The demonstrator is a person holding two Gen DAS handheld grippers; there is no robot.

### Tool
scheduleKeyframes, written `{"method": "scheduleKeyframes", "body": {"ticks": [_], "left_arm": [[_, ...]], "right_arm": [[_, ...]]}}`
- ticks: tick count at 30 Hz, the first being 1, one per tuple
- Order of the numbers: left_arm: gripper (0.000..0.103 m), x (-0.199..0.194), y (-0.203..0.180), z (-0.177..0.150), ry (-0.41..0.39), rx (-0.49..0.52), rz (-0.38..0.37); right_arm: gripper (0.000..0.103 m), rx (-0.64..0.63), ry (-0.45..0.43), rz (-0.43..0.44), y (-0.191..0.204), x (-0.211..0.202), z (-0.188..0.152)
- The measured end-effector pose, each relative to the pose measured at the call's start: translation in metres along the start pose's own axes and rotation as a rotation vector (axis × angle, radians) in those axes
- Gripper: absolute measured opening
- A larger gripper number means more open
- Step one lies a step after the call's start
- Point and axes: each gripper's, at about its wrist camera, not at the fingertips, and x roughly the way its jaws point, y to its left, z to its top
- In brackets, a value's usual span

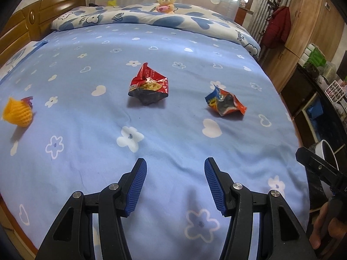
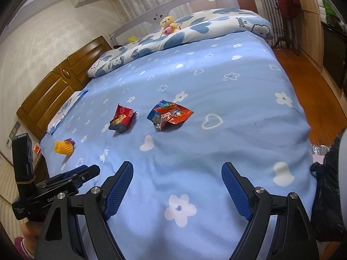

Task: Collect trash
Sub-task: 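Move both open tools back toward the red and orange bags on the bed, then grasp the red chip bag with the left tool while the right tool grasps the orange snack bag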

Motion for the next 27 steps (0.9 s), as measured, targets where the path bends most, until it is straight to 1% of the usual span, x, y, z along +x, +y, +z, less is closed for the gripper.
{"method": "scheduleKeyframes", "body": {"ticks": [2, 9, 15, 17, 22, 24, 27], "left_arm": [[0.058, 0.006, 0.003, 0.004, 0.002, 0.001, 0.006], [0.06, 0.031, 0.012, 0.028, 0.006, -0.008, 0.016], [0.067, 0.054, 0.021, 0.057, -0.005, -0.025, 0.012], [0.071, 0.064, 0.024, 0.067, -0.011, -0.03, 0.017], [0.073, 0.095, 0.038, 0.094, -0.006, -0.076, 0.017], [0.076, 0.107, 0.044, 0.102, -0.002, -0.093, 0.001], [0.076, 0.129, 0.05, 0.114, 0.011, -0.101, 0.02]], "right_arm": [[0.085, -0.003, 0.004, 0.008, 0.001, 0.006, 0.002], [0.085, -0.005, 0.026, 0.019, 0.004, 0.036, 0.015], [0.085, 0.011, 0.031, 0.038, 0.007, 0.06, 0.034], [0.085, 0.012, 0.03, 0.041, 0.008, 0.068, 0.04], [0.085, 0.016, 0.04, 0.046, 0.011, 0.093, 0.055], [0.085, 0.017, 0.045, 0.045, 0.011, 0.101, 0.059], [0.085, 0.024, 0.059, 0.04, 0.01, 0.114, 0.062]]}}
